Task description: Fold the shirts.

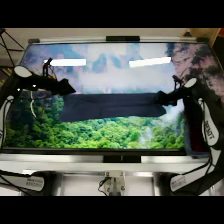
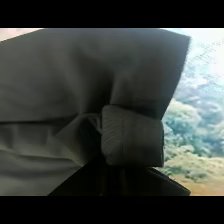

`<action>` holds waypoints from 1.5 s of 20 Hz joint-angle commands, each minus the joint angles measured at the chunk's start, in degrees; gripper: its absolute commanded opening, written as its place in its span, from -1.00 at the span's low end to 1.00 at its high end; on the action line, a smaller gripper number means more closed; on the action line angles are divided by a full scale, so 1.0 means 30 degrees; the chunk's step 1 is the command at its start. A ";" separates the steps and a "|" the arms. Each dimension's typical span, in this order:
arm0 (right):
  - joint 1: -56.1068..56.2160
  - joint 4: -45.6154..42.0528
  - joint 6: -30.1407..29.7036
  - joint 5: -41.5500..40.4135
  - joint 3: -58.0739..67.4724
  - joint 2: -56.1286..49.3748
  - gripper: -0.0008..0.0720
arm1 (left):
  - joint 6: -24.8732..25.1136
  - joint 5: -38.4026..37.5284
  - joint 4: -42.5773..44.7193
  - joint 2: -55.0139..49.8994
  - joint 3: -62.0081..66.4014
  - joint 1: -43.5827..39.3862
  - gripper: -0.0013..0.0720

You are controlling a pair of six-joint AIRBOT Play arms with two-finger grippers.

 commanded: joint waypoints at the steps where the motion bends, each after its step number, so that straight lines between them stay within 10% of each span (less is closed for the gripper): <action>1: -0.0066 0.0765 -0.0554 0.1166 0.0066 0.2550 -0.79 | -0.0015 0.1545 -0.0940 -0.0146 -0.0641 -0.2310 -0.86; 10: 0.0029 0.2106 0.1647 0.4554 0.0066 1.0797 -0.79 | 0.0583 0.9347 -0.9530 -0.4371 -0.0852 -1.1140 -0.87; 20: 0.0036 0.2871 0.3526 0.5574 0.0058 1.3129 -0.79 | 0.0590 1.0411 -1.1752 -0.7694 0.3191 -1.2349 -0.87; 30: 0.5530 0.4291 0.2674 -0.1552 0.0066 0.9471 -0.79 | -0.3089 0.1989 0.5064 0.1384 0.3009 -0.4779 -0.88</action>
